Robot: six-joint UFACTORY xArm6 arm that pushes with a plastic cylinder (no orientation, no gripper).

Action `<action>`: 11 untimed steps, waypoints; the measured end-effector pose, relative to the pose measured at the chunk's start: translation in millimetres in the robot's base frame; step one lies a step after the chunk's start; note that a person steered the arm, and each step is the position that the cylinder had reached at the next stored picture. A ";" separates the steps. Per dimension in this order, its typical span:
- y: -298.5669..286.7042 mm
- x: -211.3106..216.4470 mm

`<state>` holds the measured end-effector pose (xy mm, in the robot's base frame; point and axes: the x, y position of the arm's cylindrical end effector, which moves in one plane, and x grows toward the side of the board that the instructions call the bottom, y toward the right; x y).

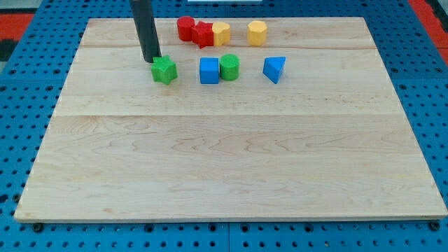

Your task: Move the yellow heart into the yellow hexagon with the red star

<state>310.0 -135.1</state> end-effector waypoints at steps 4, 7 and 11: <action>0.0 -26.8; -0.6 -62.4; 167.4 -37.2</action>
